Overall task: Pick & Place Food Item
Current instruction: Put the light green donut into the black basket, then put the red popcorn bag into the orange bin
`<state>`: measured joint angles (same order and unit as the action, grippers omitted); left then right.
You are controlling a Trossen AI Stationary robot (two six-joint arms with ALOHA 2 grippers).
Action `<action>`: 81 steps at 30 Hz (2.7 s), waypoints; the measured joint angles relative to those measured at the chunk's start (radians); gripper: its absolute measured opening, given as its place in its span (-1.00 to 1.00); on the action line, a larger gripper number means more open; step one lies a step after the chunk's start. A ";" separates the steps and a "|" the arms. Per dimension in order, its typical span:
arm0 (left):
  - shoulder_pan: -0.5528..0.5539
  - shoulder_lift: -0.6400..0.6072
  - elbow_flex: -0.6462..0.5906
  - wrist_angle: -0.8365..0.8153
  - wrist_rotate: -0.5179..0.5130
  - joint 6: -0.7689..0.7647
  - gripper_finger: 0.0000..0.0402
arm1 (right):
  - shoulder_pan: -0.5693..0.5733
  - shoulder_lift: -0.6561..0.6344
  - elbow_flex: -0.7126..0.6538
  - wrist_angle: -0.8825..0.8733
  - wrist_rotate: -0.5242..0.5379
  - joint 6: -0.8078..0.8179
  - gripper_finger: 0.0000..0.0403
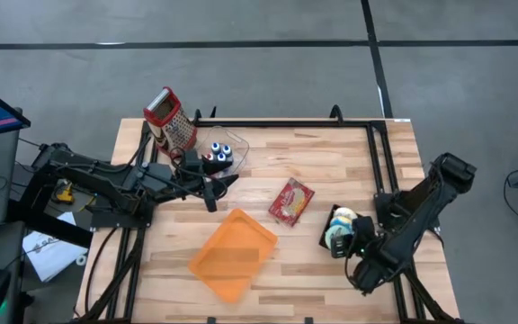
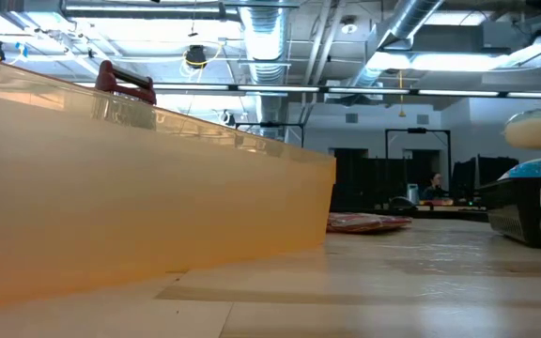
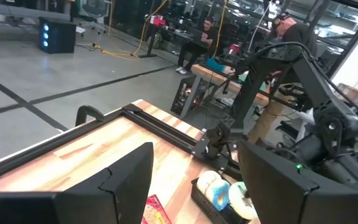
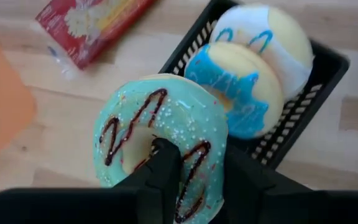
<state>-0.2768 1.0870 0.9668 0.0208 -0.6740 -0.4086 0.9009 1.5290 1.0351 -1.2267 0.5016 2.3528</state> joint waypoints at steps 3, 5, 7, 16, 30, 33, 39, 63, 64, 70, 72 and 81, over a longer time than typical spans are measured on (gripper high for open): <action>0.000 0.000 0.000 0.003 0.009 -0.010 0.15 | -0.007 0.030 0.002 -0.031 0.023 -0.003 -0.53; 0.000 0.000 0.000 0.003 0.015 -0.018 0.15 | -0.012 0.050 0.002 -0.037 0.023 -0.004 -0.53; -0.003 0.000 0.000 0.003 0.026 -0.020 0.15 | -0.008 0.063 0.002 -0.038 0.025 -0.004 -0.53; -0.011 0.000 0.000 0.003 0.026 -0.038 0.15 | 0.015 0.114 0.003 -0.018 0.033 -0.030 -0.53; -0.014 0.000 0.000 0.003 0.025 -0.038 0.15 | 0.019 0.065 0.003 -0.026 -0.029 -0.056 -0.24; -0.014 0.000 0.000 0.003 0.025 -0.038 0.15 | 0.009 0.046 0.003 -0.040 -0.029 -0.053 -0.16; -0.014 0.000 0.000 0.003 0.025 -0.038 0.15 | 0.004 0.033 0.003 -0.040 -0.031 -0.056 -0.08; -0.014 0.000 0.000 -0.077 0.023 -0.030 0.15 | -0.235 -0.022 0.185 0.025 0.216 -0.311 -0.17; -0.014 0.000 0.000 -0.093 0.023 -0.030 0.15 | -0.264 -0.046 0.177 0.094 0.209 -0.386 -0.18; -0.015 0.000 0.000 -0.198 0.085 -0.082 0.15 | -0.475 -0.216 0.105 0.421 0.085 -0.789 -0.23; -0.020 0.000 0.000 -0.199 0.096 -0.080 0.15 | -0.558 -0.281 0.058 0.468 0.012 -0.870 -0.24; -0.056 -0.005 0.000 -0.177 0.093 -0.062 0.15 | -1.012 -0.498 -0.281 0.771 -0.622 -1.151 -0.23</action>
<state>-0.3332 1.0821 0.9672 -0.1562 -0.5808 -0.4709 -0.1115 1.0307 0.7545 -0.4560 -0.1202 1.2018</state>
